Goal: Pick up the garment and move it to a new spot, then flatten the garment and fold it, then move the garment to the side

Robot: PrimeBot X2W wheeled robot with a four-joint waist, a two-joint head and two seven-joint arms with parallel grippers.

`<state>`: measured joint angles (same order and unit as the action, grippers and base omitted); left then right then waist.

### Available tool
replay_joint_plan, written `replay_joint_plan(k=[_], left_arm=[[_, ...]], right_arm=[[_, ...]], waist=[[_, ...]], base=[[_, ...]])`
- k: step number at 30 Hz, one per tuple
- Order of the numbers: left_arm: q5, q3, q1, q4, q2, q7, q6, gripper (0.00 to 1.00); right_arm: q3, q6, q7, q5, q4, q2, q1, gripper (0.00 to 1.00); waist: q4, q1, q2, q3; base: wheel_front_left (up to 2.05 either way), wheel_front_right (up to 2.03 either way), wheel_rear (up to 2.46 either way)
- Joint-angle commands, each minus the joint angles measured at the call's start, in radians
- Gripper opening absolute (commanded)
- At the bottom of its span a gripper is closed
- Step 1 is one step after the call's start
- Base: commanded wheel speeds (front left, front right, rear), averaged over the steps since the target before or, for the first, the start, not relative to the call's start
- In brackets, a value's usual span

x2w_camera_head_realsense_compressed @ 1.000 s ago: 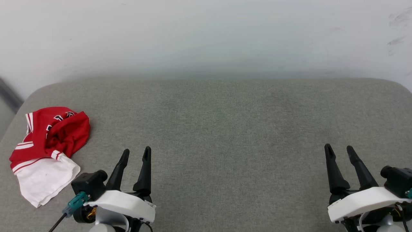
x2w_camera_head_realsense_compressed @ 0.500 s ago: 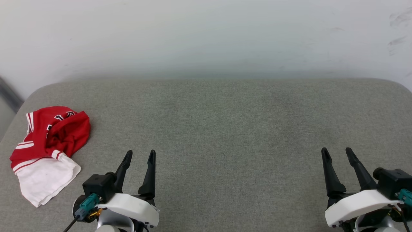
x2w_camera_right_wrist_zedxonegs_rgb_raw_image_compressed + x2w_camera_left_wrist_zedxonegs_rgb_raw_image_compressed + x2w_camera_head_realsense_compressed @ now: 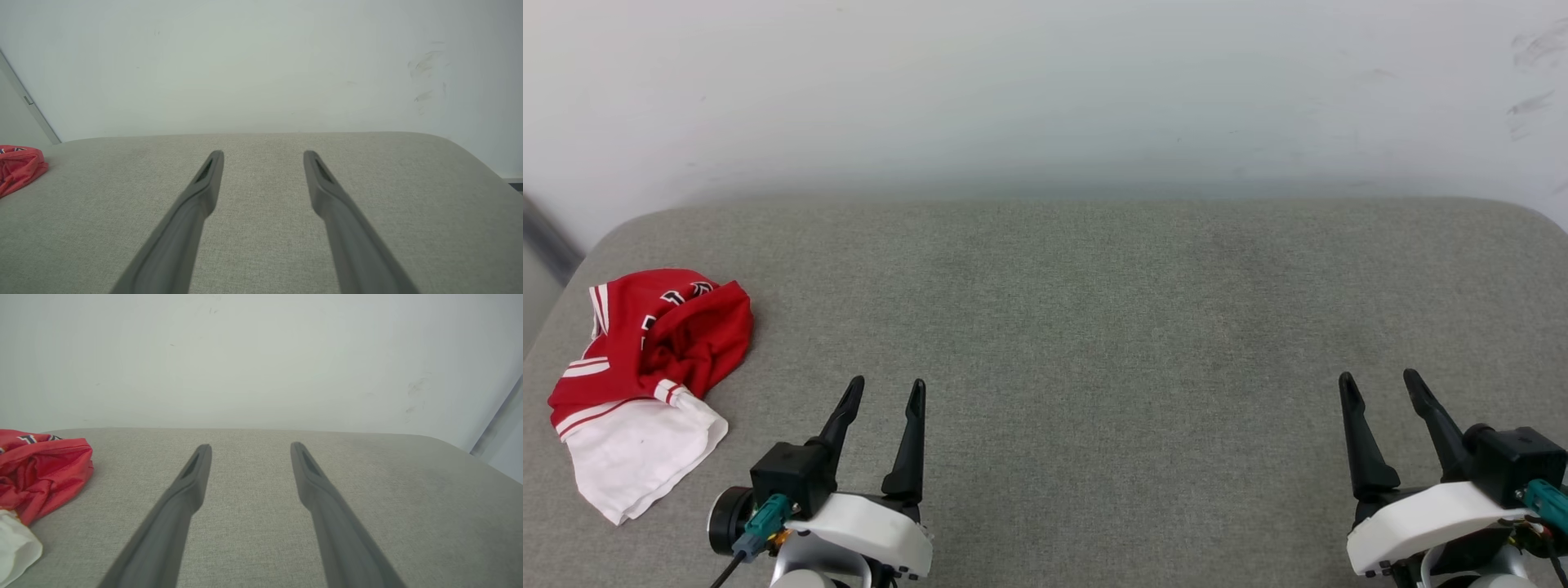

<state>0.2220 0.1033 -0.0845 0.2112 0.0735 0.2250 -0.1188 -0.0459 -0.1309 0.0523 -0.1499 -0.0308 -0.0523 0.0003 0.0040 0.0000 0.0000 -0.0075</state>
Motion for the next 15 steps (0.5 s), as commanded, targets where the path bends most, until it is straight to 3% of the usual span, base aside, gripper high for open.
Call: replay_joint_plan(k=[1, 15], left_arm=[[-0.019, 0.002, 0.002, -0.003, -0.002, 0.01, 0.003, 1.0], [-0.092, -0.001, 0.002, 0.015, -0.011, 0.036, 0.003, 1.0]], right_arm=[[0.002, 0.0, 0.006, 0.016, 0.007, 0.003, 0.003, 1.0], [-0.003, 0.0, 0.03, 0.09, 0.0, 0.003, 0.009, 1.0]], waist=[[0.0, 0.0, 0.0, 0.0], [0.005, 0.0, 0.0, -0.004]], base=[[0.0, 0.0, 0.0], [0.0, 0.0, 0.0]])
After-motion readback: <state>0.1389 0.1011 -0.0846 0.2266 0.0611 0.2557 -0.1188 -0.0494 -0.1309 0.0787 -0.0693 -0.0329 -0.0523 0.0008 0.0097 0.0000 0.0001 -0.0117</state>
